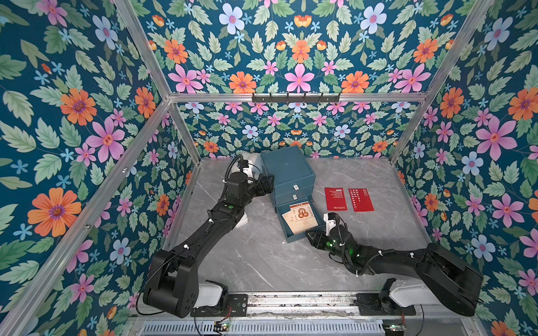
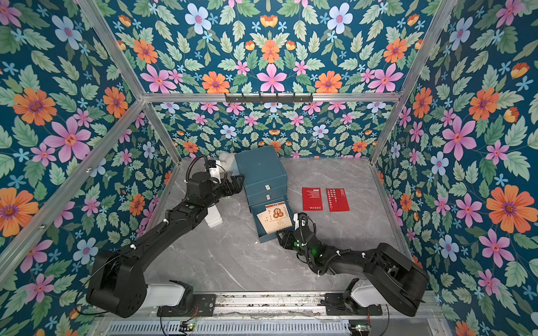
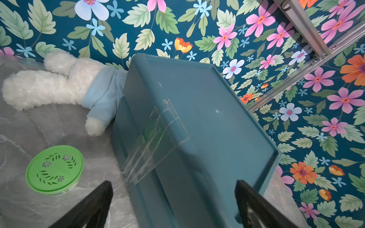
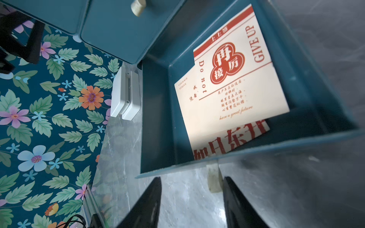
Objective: Take the postcards out of the drawer
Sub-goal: Open the drawer in the storage box, then pick up the postcard from the drawer.
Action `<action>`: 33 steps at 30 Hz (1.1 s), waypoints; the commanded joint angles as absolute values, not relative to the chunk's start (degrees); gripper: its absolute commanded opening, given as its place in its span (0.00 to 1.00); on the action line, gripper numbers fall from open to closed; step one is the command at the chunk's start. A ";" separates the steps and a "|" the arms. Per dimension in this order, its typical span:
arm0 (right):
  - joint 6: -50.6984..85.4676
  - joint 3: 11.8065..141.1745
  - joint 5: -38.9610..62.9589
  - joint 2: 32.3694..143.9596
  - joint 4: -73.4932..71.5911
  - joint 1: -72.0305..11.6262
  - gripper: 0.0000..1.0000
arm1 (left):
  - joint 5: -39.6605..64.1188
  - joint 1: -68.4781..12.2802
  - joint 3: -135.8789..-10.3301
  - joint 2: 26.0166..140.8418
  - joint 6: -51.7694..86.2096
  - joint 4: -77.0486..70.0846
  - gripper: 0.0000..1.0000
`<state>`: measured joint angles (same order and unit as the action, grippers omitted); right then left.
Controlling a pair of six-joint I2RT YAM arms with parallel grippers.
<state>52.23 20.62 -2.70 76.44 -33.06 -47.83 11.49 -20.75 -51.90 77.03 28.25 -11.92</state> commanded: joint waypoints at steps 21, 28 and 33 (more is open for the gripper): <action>40.12 33.32 11.07 65.25 -0.08 -27.04 0.99 | 10.01 -30.49 -39.98 70.03 41.95 -16.69 0.98; 37.15 41.80 16.22 69.96 5.66 -27.28 0.98 | 7.77 -31.55 -34.09 68.92 44.76 -19.08 0.98; 38.14 45.35 17.25 74.93 4.65 -29.91 0.95 | 7.22 -31.55 -32.38 68.55 44.11 -18.37 0.97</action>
<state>38.63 43.51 15.55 72.97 3.68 -28.58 8.43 -31.55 -32.95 68.69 43.51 -16.80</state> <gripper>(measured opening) 0.963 0.975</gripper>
